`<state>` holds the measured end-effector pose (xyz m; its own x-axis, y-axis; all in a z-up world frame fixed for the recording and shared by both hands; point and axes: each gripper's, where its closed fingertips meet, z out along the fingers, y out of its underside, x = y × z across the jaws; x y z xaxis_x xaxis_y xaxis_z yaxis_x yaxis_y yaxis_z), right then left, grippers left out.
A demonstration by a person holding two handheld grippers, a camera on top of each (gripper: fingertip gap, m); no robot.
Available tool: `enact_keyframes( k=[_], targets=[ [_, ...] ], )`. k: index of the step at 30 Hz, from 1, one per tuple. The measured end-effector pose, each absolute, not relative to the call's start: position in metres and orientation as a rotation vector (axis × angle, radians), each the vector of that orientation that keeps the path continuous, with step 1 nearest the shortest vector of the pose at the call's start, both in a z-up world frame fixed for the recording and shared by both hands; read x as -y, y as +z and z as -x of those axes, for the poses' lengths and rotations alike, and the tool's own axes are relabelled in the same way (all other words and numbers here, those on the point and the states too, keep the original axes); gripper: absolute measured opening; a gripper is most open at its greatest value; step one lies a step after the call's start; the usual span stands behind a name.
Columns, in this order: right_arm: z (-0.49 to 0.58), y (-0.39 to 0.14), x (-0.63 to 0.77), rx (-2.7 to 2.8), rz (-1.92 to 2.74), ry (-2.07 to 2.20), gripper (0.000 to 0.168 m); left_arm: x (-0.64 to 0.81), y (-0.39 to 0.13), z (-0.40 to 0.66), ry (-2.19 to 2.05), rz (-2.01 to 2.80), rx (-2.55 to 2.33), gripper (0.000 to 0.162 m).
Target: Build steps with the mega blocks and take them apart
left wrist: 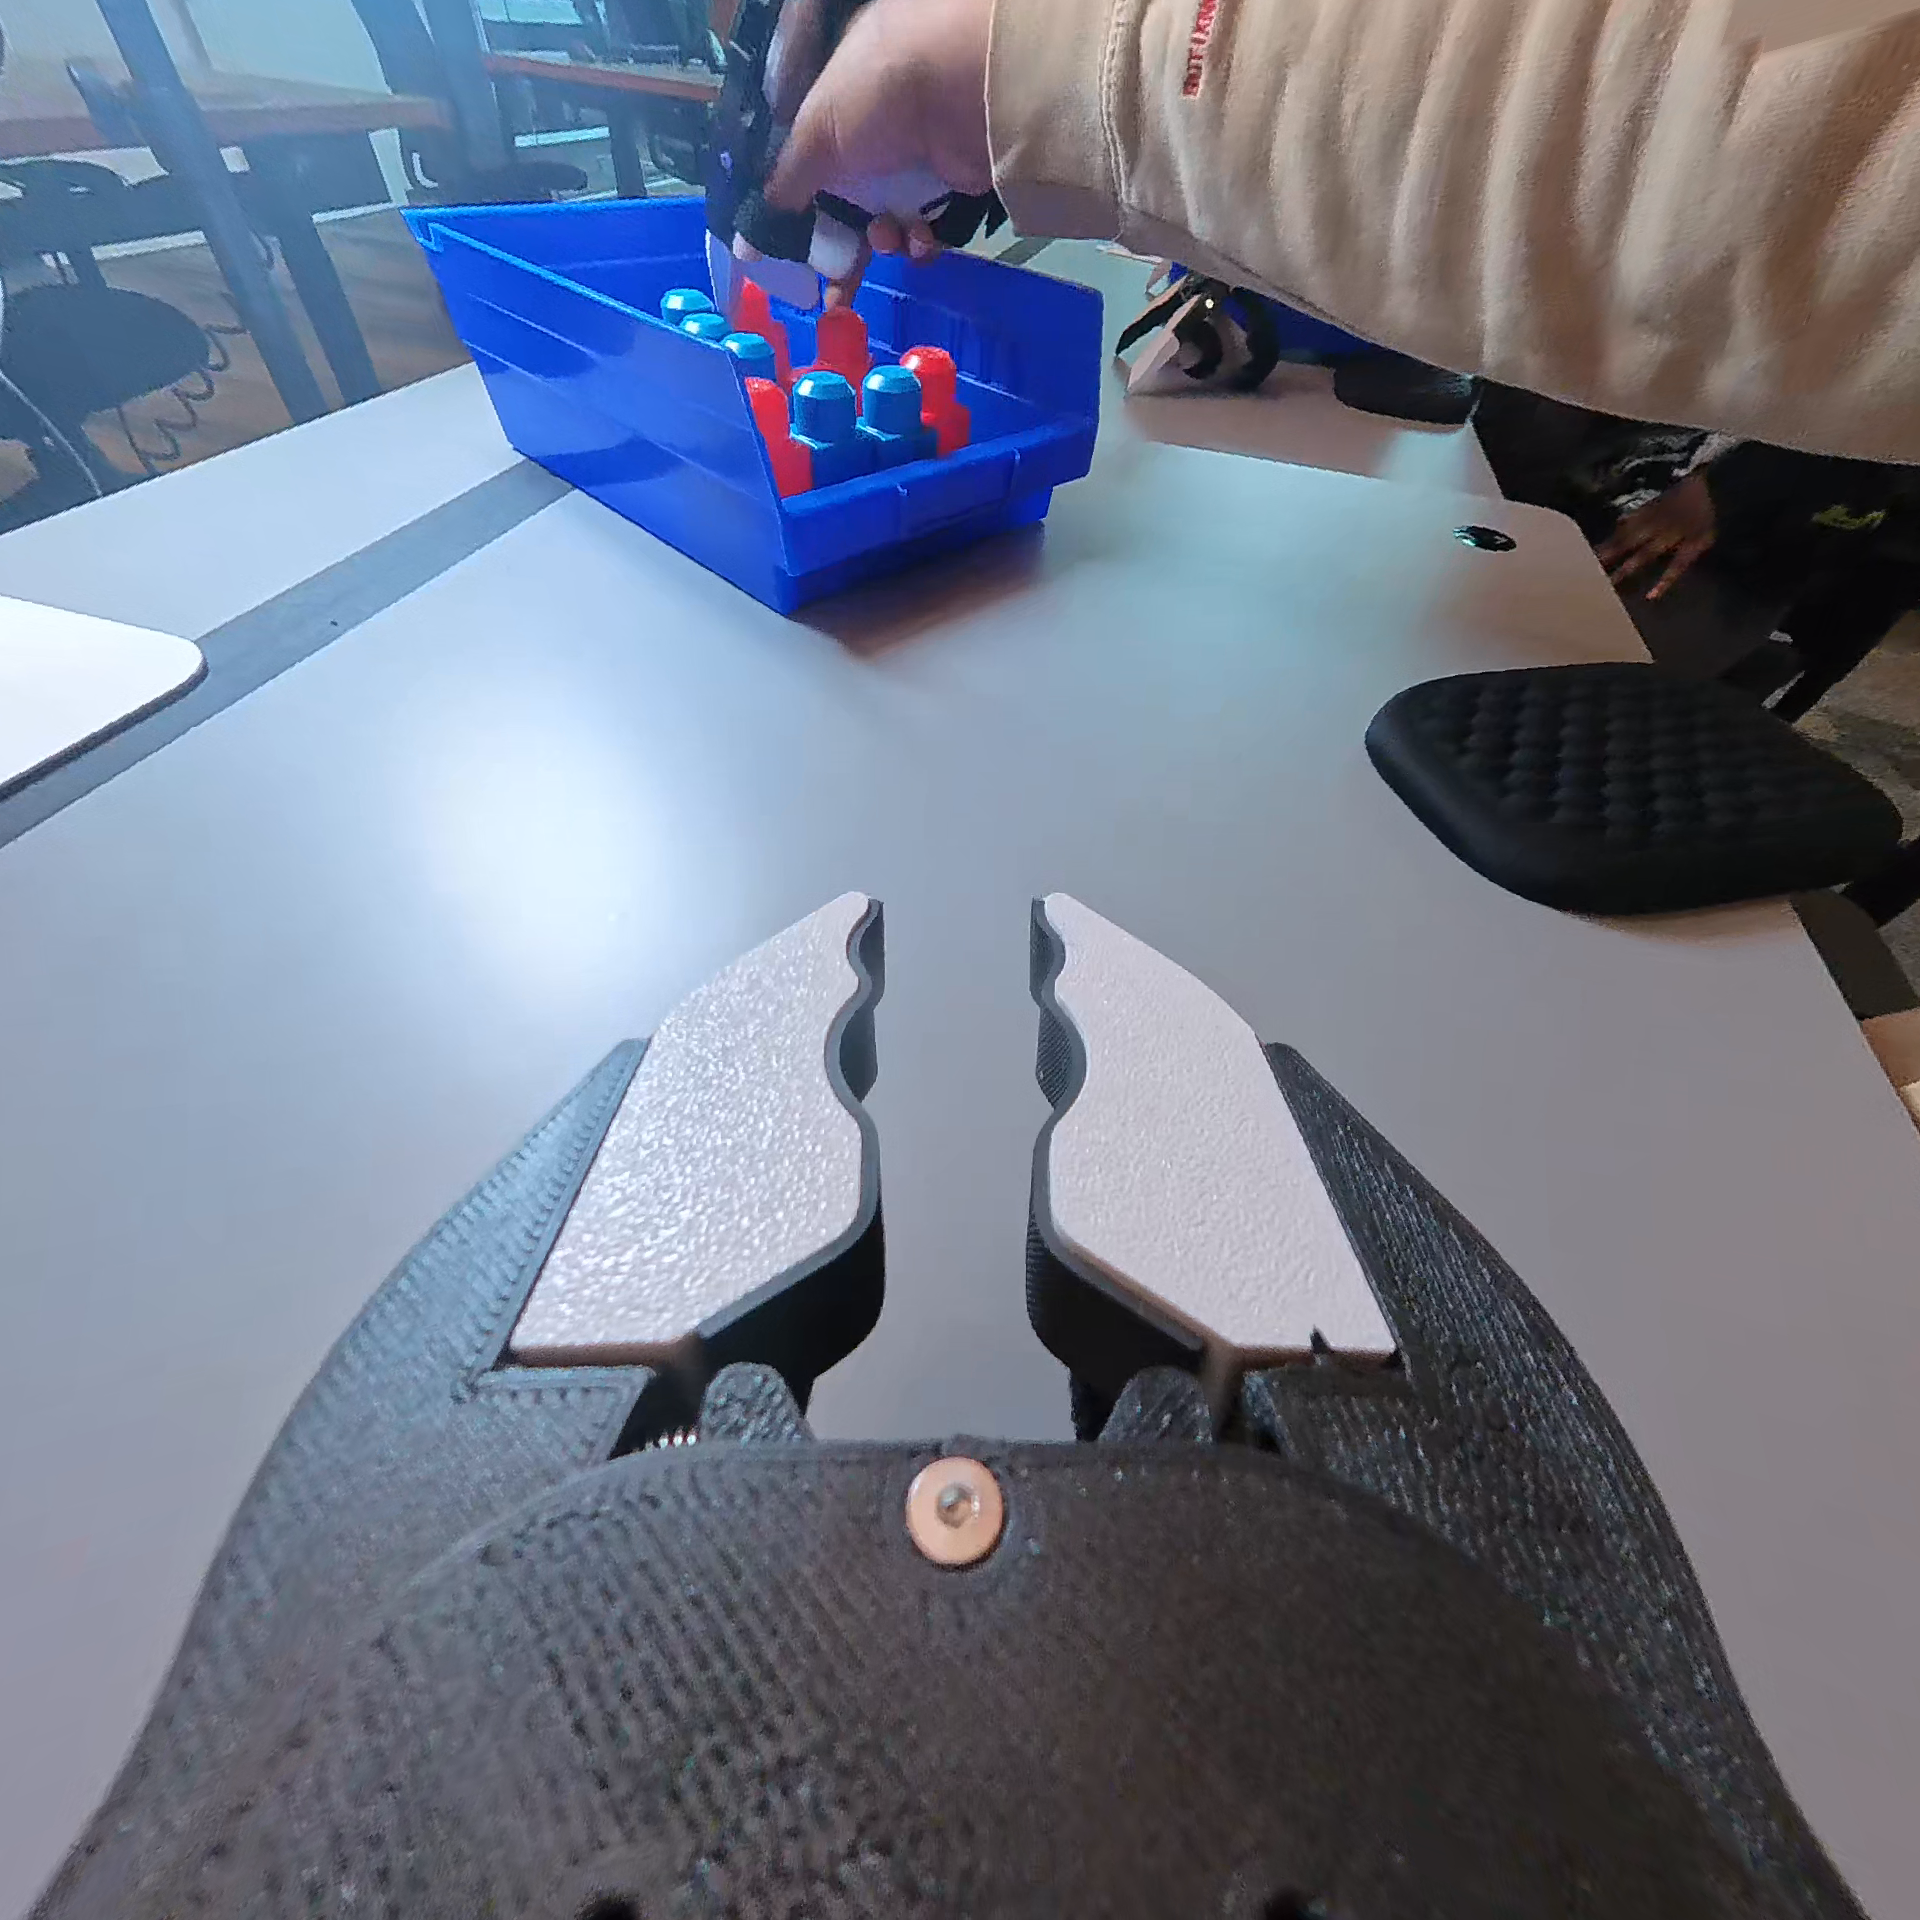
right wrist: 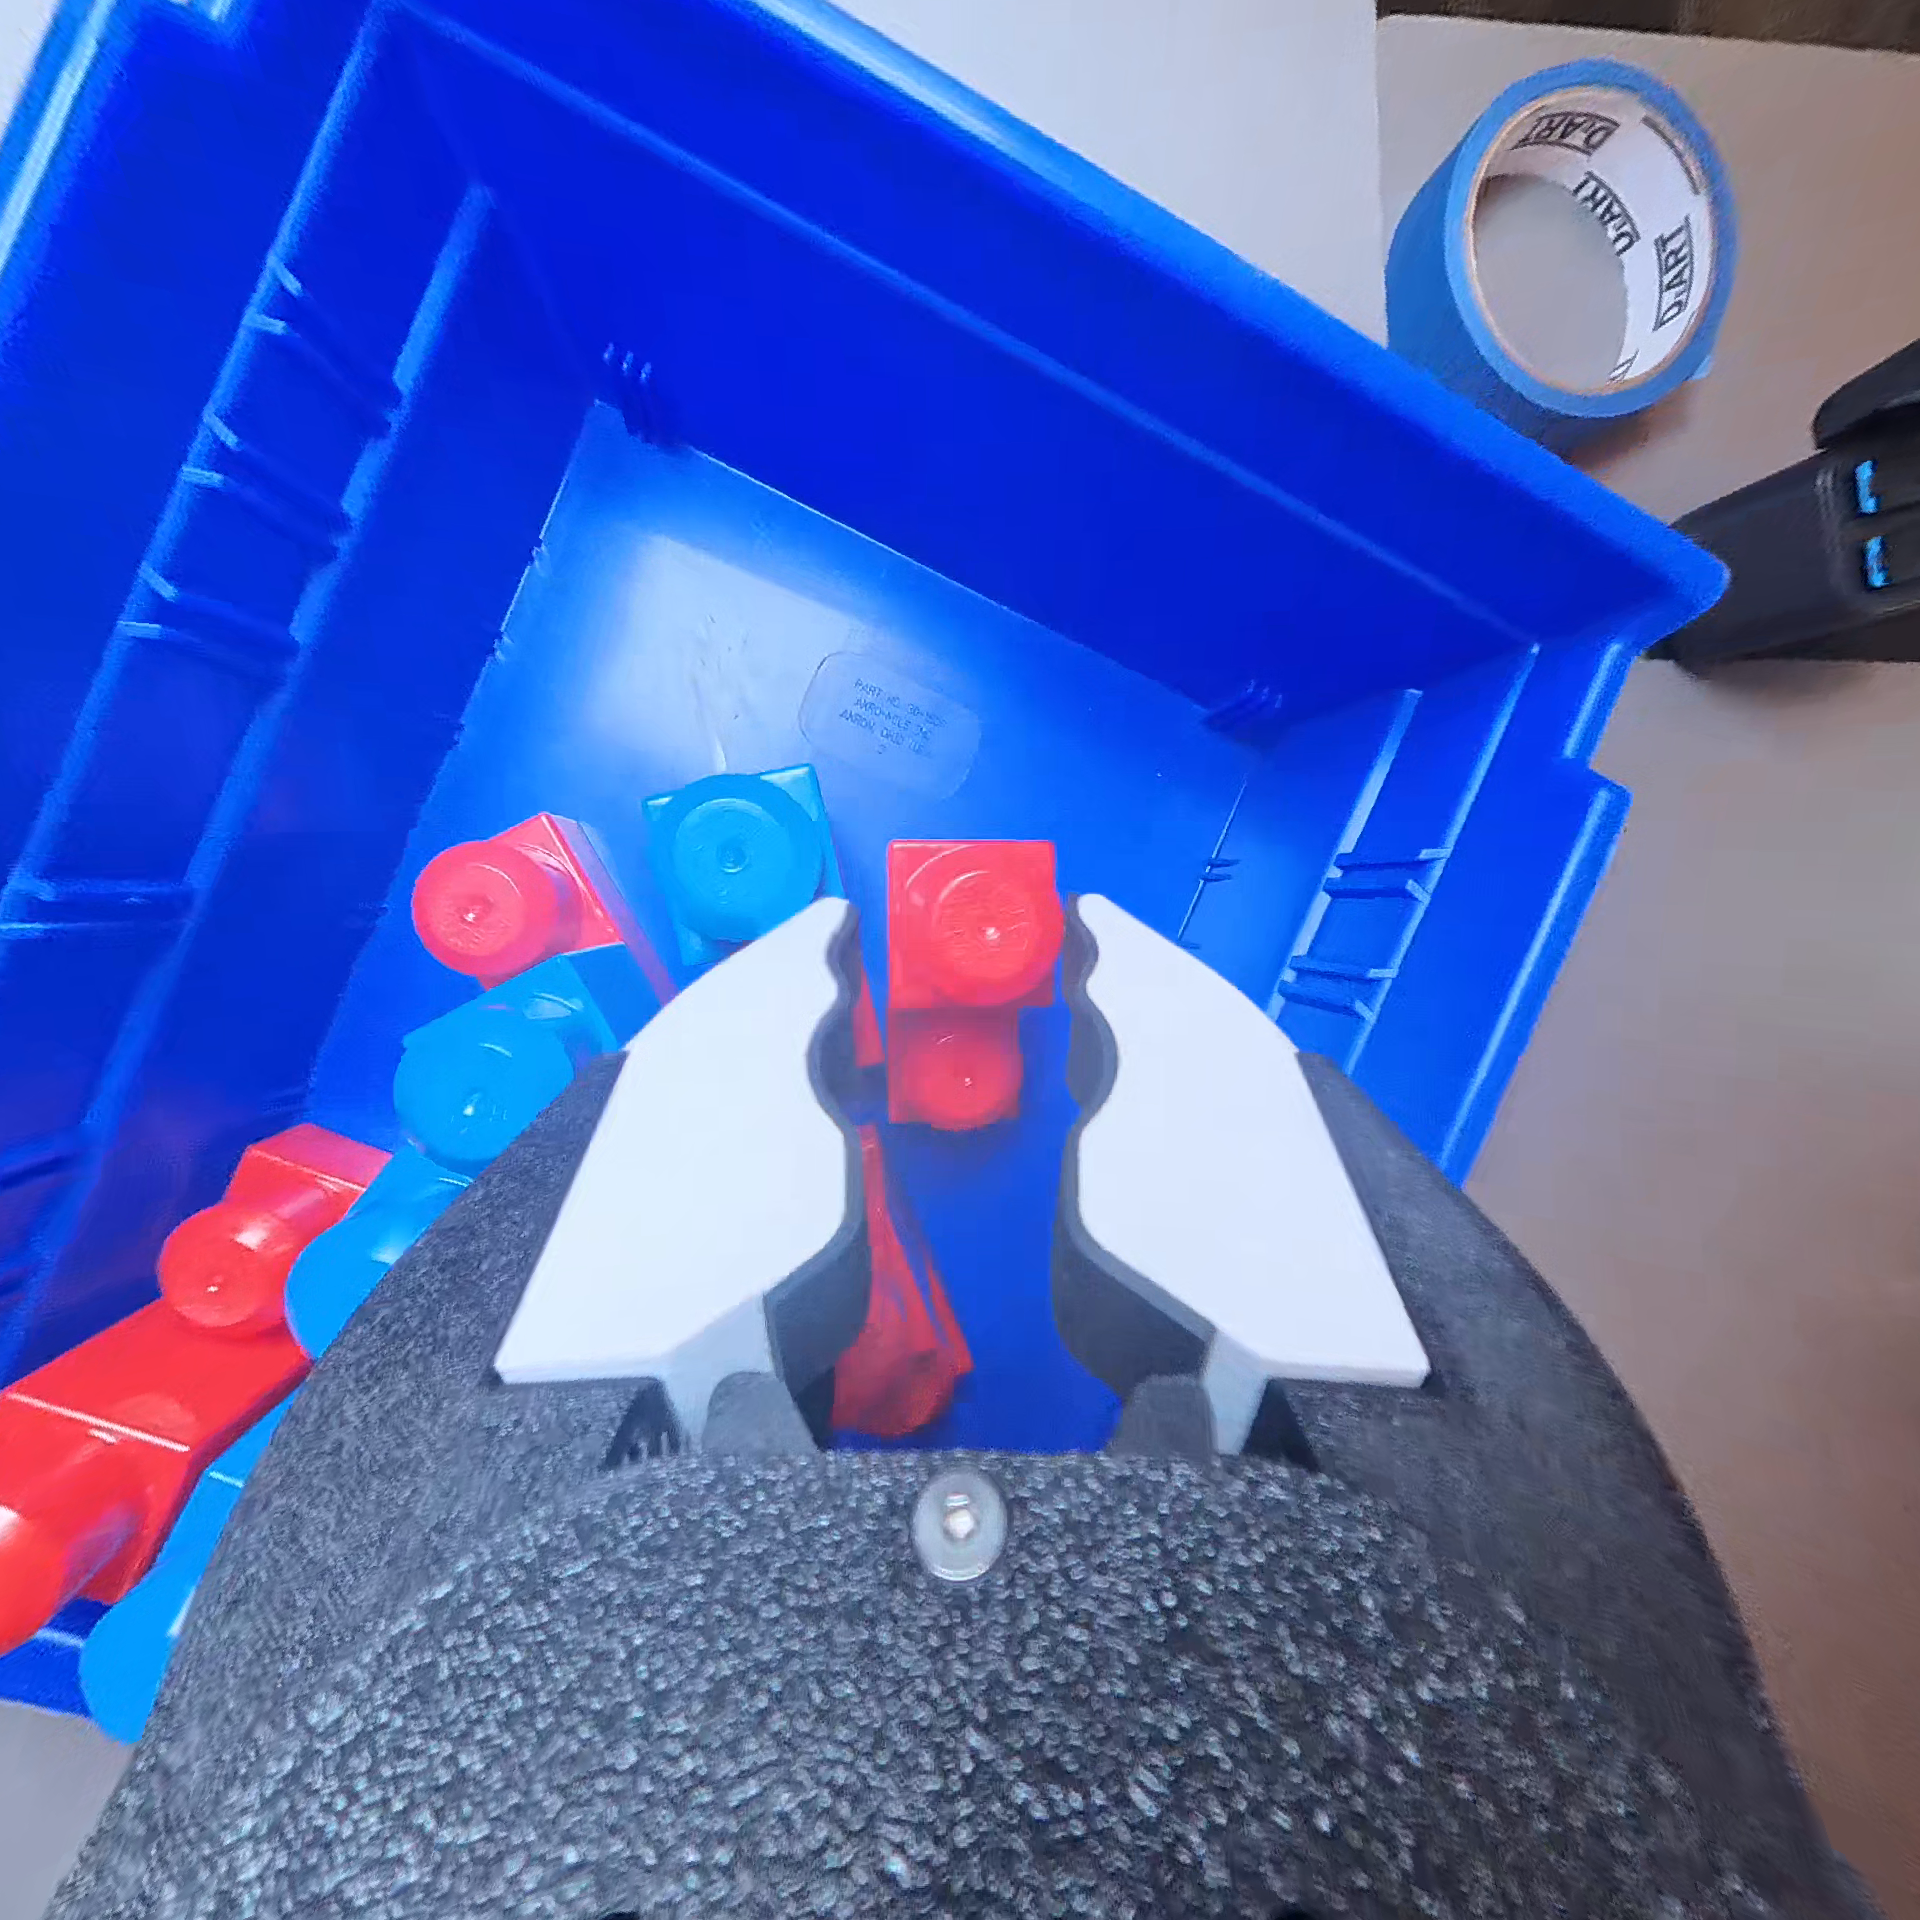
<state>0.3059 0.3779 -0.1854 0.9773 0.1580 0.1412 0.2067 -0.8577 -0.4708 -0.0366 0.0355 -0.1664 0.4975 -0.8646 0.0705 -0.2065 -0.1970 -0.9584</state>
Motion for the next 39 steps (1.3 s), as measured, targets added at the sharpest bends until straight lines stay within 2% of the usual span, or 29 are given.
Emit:
enact_keyframes(
  k=[1, 4, 9, 13, 19, 24, 28, 31, 34, 36, 38, 39],
  targets=[
    [-0.307, -0.184, -0.379, 0.249, 2.616, -0.118, 0.047, -0.037, -0.166, 0.038, -0.790, 1.695, -0.909, 0.028],
    [-0.307, -0.161, -0.384, 0.274, 2.499, -0.127, 0.055, -0.043, -0.156, 0.047, -0.780, 1.688, -0.863, 0.032],
    [-0.240, -0.077, -0.358, 0.482, 2.103, 0.080, 0.056, -0.065, -0.104, 0.109, -0.619, 1.661, -0.778, 0.032],
    [-0.153, -0.037, -0.267, 0.687, 1.869, 0.424, 0.054, -0.088, -0.094, 0.204, -0.336, 1.892, -0.740, 0.039],
    [-0.058, -0.063, -0.127, 0.904, 1.776, 0.828, 0.053, -0.122, -0.120, 0.338, -0.031, 2.262, -0.466, 0.043],
    [0.001, -0.100, -0.054, 1.031, 1.732, 1.049, 0.052, -0.154, -0.162, 0.371, -0.023, 2.405, -0.336, 0.051],
    [0.019, -0.122, -0.037, 1.093, 1.696, 1.028, 0.051, -0.179, -0.201, 0.382, 0.085, 2.488, -0.334, 0.056],
    [0.018, -0.130, -0.037, 1.102, 1.693, 1.024, 0.049, -0.197, -0.219, 0.380, 0.121, 2.480, -0.316, 0.052],
    [0.015, -0.136, -0.041, 1.084, 1.698, 1.040, 0.045, -0.208, -0.231, 0.389, 0.230, 2.467, -0.298, 0.035],
    [0.011, -0.141, -0.043, 1.082, 1.704, 1.043, 0.044, -0.209, -0.230, 0.391, 0.253, 2.454, -0.308, 0.032],
    [0.007, -0.145, -0.045, 1.090, 1.702, 1.028, 0.044, -0.206, -0.218, 0.394, 0.287, 2.412, -0.330, 0.001],
    [0.005, -0.145, -0.046, 1.091, 1.694, 1.019, 0.044, -0.205, -0.207, 0.396, 0.292, 2.371, -0.326, 0.001]
  ],
)
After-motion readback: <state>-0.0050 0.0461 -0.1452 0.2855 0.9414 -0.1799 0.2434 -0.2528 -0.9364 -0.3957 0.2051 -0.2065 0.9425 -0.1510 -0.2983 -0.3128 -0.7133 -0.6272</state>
